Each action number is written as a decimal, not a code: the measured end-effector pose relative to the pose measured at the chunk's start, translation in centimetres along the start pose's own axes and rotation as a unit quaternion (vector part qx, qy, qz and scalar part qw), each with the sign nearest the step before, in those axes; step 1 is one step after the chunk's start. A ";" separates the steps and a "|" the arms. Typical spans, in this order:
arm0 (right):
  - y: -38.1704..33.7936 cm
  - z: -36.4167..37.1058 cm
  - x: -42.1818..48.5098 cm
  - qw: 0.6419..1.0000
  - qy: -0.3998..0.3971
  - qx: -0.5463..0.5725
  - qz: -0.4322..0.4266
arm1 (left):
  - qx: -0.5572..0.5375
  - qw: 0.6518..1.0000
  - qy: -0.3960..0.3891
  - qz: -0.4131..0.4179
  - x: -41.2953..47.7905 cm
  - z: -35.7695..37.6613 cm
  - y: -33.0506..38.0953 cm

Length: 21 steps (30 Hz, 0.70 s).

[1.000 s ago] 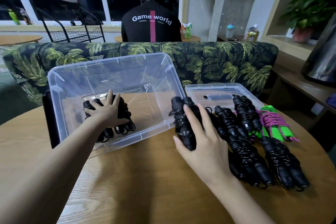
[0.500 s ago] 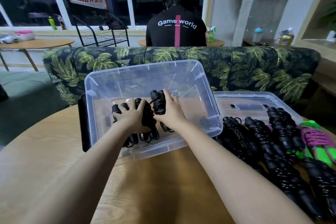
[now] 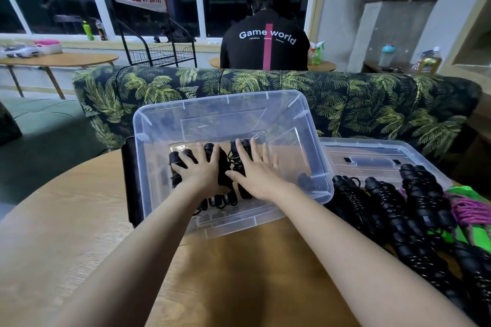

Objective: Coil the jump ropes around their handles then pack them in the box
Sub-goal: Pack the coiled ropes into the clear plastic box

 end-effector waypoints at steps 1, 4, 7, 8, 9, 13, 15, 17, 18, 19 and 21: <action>-0.2 -0.5 -1.3 0.999 0.018 -0.029 -0.016 | 0.000 1.000 0.001 -0.001 0.0 -0.1 0.0; 0.0 -1.7 -5.8 0.987 0.087 -0.111 -0.074 | 0.000 1.000 0.003 -0.004 0.0 -0.4 0.0; 0.9 -2.1 -10.3 0.957 0.170 -0.180 -0.154 | 0.020 0.999 0.025 -0.009 -0.1 -0.8 0.2; 1.6 -1.8 -11.4 0.946 0.186 -0.206 -0.171 | 0.034 0.998 0.045 -0.004 -0.2 -1.2 0.5; 2.2 -1.4 -12.1 0.936 0.196 -0.230 -0.183 | 0.051 0.996 0.072 0.011 -0.3 -1.7 1.0; 3.4 -0.7 -13.3 0.900 0.268 -0.262 -0.223 | 0.146 0.963 0.128 0.188 -1.0 -2.7 6.1; 3.2 -1.1 -13.7 0.886 0.309 -0.245 -0.245 | 0.211 0.940 0.106 0.248 -0.7 -1.7 8.1; 3.2 -1.1 -13.9 0.879 0.326 -0.237 -0.253 | 0.257 0.932 0.083 0.242 0.2 -0.6 8.5; 3.3 -0.9 -13.9 0.878 0.329 -0.237 -0.255 | 0.269 0.932 0.079 0.228 0.6 -0.3 8.5; 3.5 -0.7 -14.0 0.876 0.332 -0.238 -0.255 | 0.275 0.934 0.078 0.216 1.0 -0.1 8.3; 3.7 -0.5 -14.1 0.872 0.343 -0.244 -0.250 | 0.273 0.936 0.082 0.205 1.2 -0.1 8.0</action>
Point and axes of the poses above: each hand's wrist, its own x-axis towards the middle knuckle, its own z-axis out of the palm, y = z × x, the point moved 9 cm from there along x, towards the middle knuckle, and after that the axes turned 13 degrees about -y, right-handed, at the moved point
